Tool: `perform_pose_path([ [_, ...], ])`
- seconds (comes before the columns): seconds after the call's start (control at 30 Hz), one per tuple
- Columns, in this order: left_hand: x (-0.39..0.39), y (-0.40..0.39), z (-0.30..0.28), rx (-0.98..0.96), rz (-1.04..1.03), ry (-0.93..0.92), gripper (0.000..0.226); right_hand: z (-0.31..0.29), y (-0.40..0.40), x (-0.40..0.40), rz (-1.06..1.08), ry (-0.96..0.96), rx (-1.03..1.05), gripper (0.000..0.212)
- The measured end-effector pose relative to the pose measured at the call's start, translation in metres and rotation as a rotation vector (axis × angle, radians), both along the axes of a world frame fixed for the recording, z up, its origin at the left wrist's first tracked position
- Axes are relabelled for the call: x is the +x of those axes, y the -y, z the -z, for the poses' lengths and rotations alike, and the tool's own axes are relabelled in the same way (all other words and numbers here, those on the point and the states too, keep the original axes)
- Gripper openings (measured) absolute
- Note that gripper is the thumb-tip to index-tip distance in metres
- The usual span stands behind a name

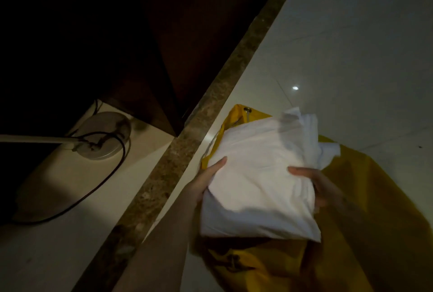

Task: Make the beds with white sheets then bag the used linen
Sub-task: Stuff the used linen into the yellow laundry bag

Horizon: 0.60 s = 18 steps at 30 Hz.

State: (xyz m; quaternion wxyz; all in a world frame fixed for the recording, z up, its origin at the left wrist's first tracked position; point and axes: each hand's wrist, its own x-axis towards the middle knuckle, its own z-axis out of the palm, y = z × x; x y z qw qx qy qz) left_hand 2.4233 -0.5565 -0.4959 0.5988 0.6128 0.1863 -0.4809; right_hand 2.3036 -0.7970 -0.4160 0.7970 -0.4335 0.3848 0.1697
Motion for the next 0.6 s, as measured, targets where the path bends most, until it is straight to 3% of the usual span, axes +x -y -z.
perform_pose_path([
  [0.1,-0.004,-0.007,0.028,0.131,-0.115,0.069,0.116,0.012,-0.004,0.009,-0.065,-0.07,-0.067,0.02],
  [0.23,-0.005,-0.004,0.037,0.321,-0.136,0.24,0.082,0.036,-0.015,0.012,0.083,-0.115,-0.229,0.022],
  [0.37,-0.005,-0.003,0.051,0.38,-0.121,0.299,0.082,0.05,-0.025,0.001,0.07,-0.119,-0.54,0.028],
  [0.5,-0.009,0.003,0.038,0.469,-0.057,0.382,0.079,0.048,-0.016,-0.015,0.005,-0.192,-0.563,0.023],
  [0.6,-0.034,0.024,0.006,0.523,-0.006,0.719,0.084,0.045,-0.011,-0.031,0.142,-0.254,-0.489,0.031],
])
